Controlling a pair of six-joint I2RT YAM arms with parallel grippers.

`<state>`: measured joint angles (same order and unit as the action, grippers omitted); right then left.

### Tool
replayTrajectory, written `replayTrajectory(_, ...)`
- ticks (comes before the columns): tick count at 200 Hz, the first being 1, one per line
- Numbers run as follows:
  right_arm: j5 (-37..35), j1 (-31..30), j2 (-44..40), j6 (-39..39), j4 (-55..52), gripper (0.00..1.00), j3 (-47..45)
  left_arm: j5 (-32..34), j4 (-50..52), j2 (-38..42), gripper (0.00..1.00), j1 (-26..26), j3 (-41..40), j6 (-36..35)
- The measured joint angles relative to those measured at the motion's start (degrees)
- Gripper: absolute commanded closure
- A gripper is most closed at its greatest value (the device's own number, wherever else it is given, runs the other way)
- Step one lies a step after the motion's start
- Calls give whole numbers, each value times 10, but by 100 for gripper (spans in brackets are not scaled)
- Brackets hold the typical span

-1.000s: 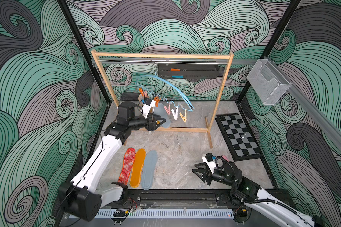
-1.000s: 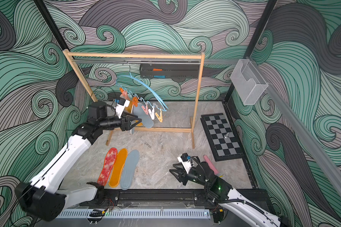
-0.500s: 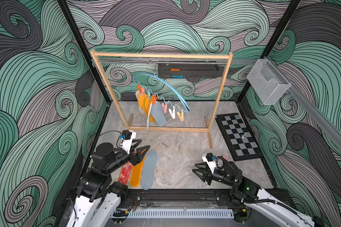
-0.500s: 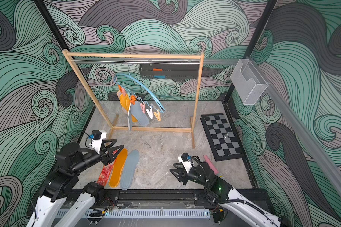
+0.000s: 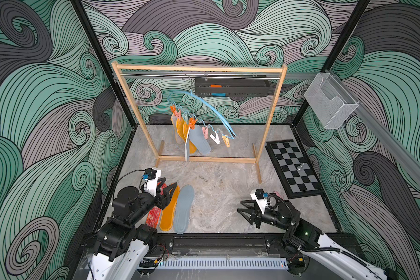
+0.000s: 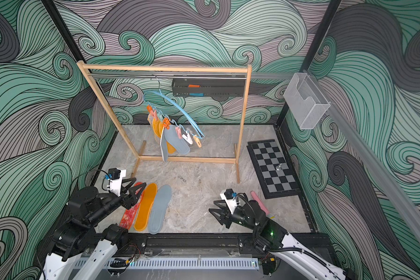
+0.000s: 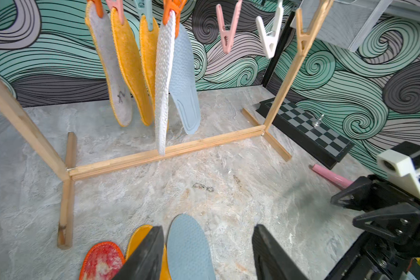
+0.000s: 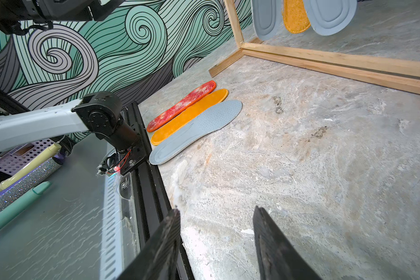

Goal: Take the shoe insoles off the hanger
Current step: Remove the insole from the hanger.

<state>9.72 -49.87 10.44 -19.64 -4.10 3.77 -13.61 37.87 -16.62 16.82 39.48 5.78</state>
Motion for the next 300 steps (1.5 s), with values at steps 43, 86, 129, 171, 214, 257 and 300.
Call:
replayTrajectory(43, -1, 0, 1, 0, 3, 46, -7, 25, 9, 22, 40, 8, 0, 0)
replayTrajectory(86, -1, 0, 10, 0, 14, 45, -7, 36, 12, 29, 39, 35, -2, -2)
replayTrajectory(129, -7, 0, 19, -1, 18, 40, -7, 42, 16, 30, 38, 49, -3, -2)
replayTrajectory(171, -27, 0, 5, 4, 9, 38, -7, 42, 16, 26, 38, 64, -3, -2)
replayTrajectory(214, -48, 0, 95, -19, 83, 39, -1, 46, 16, 21, 37, 70, -3, -2)
replayTrajectory(257, -51, 0, 417, -39, 224, 34, 108, 56, 17, 24, 37, 70, -3, -2)
replayTrajectory(300, -35, -1, 716, -54, 442, 30, 228, 63, 20, 34, 37, 70, -3, -2)
